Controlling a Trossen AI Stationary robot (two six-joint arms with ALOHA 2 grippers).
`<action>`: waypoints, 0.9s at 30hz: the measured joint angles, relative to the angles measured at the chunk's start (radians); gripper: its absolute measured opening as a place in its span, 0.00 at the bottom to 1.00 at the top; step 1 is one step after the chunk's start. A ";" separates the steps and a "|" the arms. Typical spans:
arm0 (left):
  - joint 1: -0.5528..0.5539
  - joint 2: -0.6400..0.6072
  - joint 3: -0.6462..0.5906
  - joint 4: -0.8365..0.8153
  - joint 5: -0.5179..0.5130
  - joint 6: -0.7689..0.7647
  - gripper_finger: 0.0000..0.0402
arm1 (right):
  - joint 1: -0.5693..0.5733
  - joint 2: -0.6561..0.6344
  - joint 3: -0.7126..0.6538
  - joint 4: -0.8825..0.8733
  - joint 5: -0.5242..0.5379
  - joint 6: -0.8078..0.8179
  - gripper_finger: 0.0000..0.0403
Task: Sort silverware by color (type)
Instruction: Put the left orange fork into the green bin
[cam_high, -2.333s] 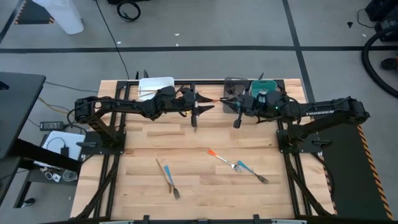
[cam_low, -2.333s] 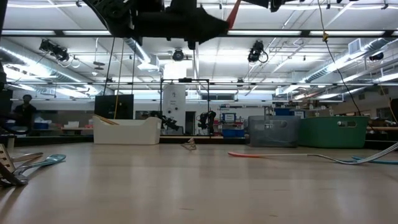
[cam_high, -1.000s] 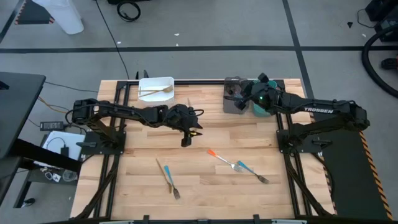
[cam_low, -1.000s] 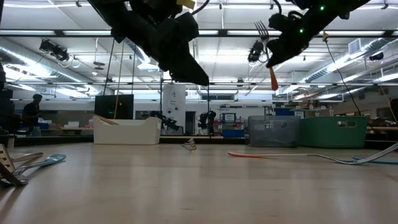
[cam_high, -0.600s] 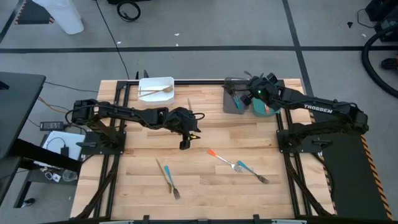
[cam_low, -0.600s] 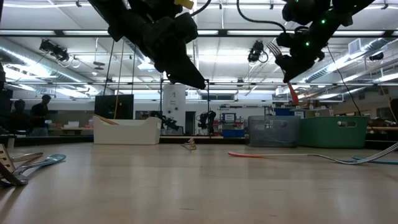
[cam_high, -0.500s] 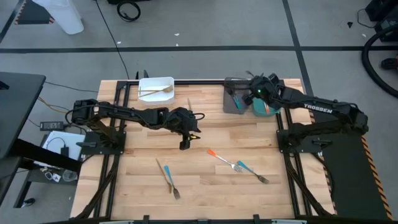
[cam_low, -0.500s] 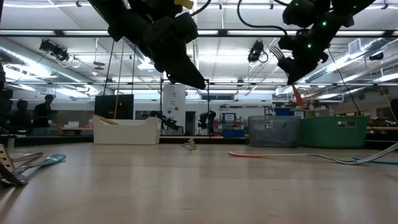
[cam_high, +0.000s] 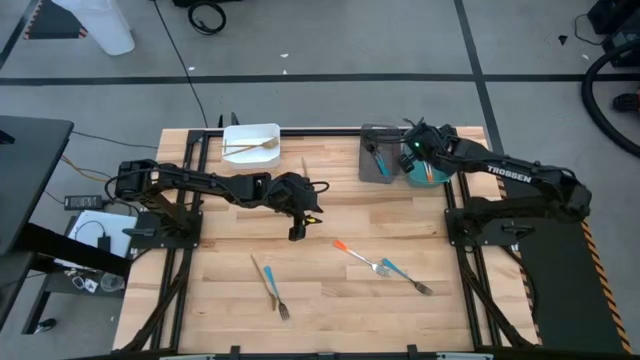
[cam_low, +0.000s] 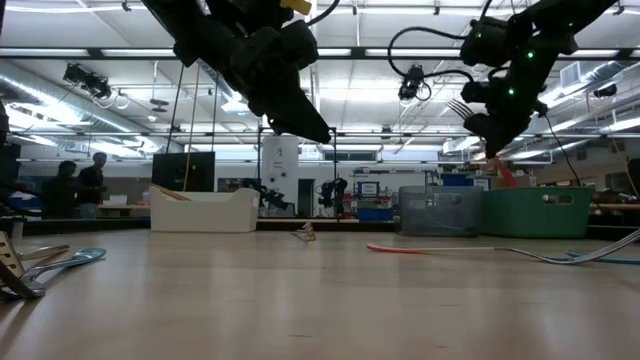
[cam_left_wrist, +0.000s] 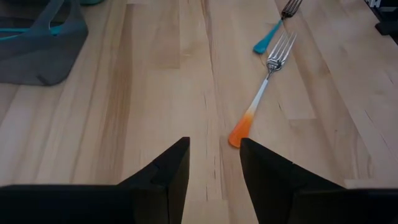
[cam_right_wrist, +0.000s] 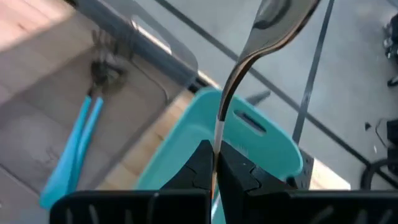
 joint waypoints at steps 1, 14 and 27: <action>0.000 0.000 0.000 0.000 0.000 0.000 0.37 | -0.010 0.000 0.000 -0.019 -0.007 0.006 0.04; 0.000 0.000 0.000 0.001 0.000 0.001 0.37 | -0.102 0.003 0.000 -0.223 -0.136 0.034 0.04; 0.000 0.000 0.000 0.001 0.000 0.001 0.37 | -0.121 0.004 0.000 -0.284 -0.150 0.046 0.04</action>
